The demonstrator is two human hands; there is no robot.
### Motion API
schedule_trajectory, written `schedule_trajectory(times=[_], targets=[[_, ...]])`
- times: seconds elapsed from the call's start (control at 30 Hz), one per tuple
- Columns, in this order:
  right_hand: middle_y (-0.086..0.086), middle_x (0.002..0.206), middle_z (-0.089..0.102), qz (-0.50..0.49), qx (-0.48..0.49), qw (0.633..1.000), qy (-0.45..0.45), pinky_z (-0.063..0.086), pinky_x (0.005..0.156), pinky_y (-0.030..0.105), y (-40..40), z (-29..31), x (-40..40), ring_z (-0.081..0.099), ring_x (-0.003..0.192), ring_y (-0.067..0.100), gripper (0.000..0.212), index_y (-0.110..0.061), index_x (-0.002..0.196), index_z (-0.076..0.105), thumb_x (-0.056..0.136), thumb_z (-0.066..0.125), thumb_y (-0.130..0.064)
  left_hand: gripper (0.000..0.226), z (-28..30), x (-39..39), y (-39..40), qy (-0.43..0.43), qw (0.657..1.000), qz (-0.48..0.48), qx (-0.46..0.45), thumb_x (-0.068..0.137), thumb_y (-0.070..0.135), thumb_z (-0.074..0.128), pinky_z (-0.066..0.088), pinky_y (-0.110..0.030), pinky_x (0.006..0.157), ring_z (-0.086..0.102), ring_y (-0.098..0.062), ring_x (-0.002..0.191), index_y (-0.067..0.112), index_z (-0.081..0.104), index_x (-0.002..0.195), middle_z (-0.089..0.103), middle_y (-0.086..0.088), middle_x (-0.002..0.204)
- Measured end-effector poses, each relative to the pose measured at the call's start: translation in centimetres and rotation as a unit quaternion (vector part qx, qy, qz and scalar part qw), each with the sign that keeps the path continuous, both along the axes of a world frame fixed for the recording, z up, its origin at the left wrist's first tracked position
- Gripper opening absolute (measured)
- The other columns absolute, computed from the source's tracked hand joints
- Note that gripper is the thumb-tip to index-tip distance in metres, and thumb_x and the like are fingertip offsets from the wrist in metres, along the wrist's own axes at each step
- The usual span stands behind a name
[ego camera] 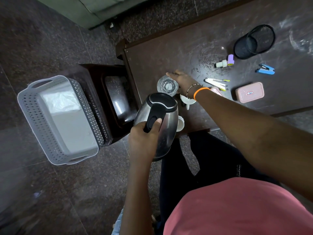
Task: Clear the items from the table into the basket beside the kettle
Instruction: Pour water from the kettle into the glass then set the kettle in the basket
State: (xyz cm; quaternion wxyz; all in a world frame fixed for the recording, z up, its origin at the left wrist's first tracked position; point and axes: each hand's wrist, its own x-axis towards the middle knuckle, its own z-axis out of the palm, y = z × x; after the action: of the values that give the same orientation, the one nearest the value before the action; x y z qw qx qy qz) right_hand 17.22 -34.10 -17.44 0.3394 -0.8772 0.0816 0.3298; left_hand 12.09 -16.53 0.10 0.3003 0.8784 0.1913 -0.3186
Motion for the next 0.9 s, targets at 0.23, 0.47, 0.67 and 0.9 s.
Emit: schedule_trajectory(times=[0.23, 0.47, 0.67, 0.9], targets=[[0.017, 0.15, 0.027, -0.003, -0.002, 1.0, 0.006, 0.031, 0.113, 0.042, 0.04, 0.08, -0.03, 0.035, 0.135, 0.036, 0.067, -0.018, 0.145, 0.028, 0.085, 0.054, -0.004, 0.047, 0.03, 0.0, 0.12, 0.003, 1.0, -0.004, 0.002, 0.083, 0.041, 0.061, 0.042, -0.026, 0.054, 0.054, -0.018, 0.057, -0.003, 0.059, 0.067, 0.066, -0.022, 0.071], [0.017, 0.15, 0.026, -0.012, -0.001, 1.0, 0.011, 0.03, 0.114, 0.042, 0.15, -0.04, -0.04, 0.033, 0.136, 0.037, 0.065, -0.019, 0.145, 0.028, 0.086, 0.054, -0.009, 0.05, 0.04, 0.1, 0.24, 0.009, 1.0, -0.006, 0.004, 0.083, 0.043, 0.06, 0.042, -0.026, 0.054, 0.054, -0.018, 0.056, -0.004, 0.059, 0.068, 0.066, -0.023, 0.071], [0.016, 0.152, 0.024, -0.01, -0.005, 1.0, 0.008, 0.029, 0.115, 0.04, 0.13, -0.26, -0.08, 0.032, 0.137, 0.035, 0.065, -0.019, 0.146, 0.027, 0.087, 0.053, -0.008, 0.05, 0.07, 0.16, 0.32, 0.014, 1.0, -0.008, 0.001, 0.084, 0.043, 0.06, 0.042, -0.026, 0.053, 0.052, -0.018, 0.055, -0.005, 0.058, 0.069, 0.063, -0.019, 0.066], [0.018, 0.152, 0.024, -0.01, -0.011, 1.0, 0.006, 0.029, 0.115, 0.041, 0.18, -0.54, -0.13, 0.033, 0.137, 0.037, 0.063, -0.019, 0.145, 0.027, 0.088, 0.052, -0.008, 0.052, 0.09, 0.04, 0.5, 0.011, 1.0, -0.012, -0.004, 0.084, 0.042, 0.06, 0.04, -0.023, 0.051, 0.05, -0.017, 0.054, -0.007, 0.058, 0.069, 0.057, -0.013, 0.061]])
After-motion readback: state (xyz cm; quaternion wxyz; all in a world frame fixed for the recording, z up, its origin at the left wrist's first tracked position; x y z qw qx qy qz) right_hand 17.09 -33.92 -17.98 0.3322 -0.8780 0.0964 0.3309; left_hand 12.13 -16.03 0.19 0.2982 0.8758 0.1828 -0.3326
